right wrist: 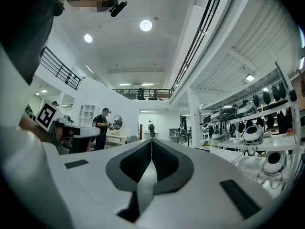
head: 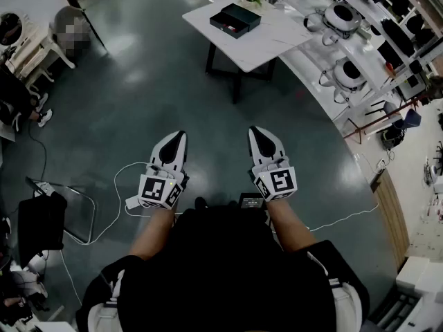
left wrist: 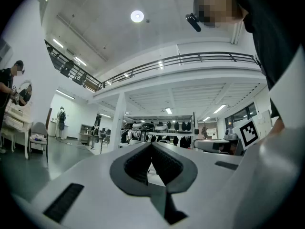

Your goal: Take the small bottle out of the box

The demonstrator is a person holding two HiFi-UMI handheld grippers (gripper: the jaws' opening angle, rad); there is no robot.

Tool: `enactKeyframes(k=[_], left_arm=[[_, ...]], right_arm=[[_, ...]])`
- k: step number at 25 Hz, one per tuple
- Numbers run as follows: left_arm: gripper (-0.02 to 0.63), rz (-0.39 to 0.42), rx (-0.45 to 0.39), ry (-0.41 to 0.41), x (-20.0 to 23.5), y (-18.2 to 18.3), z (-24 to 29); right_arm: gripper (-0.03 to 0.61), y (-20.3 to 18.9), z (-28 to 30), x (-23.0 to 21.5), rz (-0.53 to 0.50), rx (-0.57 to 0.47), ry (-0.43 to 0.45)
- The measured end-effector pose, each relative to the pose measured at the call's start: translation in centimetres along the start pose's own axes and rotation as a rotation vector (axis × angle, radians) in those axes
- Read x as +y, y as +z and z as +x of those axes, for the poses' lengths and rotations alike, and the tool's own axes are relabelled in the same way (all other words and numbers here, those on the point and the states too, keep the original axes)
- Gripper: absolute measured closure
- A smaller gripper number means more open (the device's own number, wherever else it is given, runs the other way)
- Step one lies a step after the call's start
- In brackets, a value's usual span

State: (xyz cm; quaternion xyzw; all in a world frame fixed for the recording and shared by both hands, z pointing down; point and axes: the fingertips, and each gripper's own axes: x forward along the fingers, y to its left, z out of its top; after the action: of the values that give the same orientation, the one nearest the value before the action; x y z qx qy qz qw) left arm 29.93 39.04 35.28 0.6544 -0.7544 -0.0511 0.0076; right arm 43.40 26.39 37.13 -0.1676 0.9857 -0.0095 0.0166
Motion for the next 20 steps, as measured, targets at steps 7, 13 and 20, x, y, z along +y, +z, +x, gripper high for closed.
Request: enactKeyframes(k=[7, 13, 20], left_arm=[[0.598, 0.029, -0.025, 0.020, -2.5, 0.3, 0.2], [0.598, 0.033, -0.039, 0.019, -4.4, 1.3, 0.1], [0.598, 0.058, 0.031, 0.034, -5.9, -2.6, 0.7]], right_arm=[[0.545, 1.3, -1.3, -2.2, 0.012, -0.042, -0.002], [0.545, 1.9, -3.3, -2.8, 0.088, -0.096, 0.064], [0.545, -0.1, -4.7, -4.8, 0.076, -0.036, 0.093]])
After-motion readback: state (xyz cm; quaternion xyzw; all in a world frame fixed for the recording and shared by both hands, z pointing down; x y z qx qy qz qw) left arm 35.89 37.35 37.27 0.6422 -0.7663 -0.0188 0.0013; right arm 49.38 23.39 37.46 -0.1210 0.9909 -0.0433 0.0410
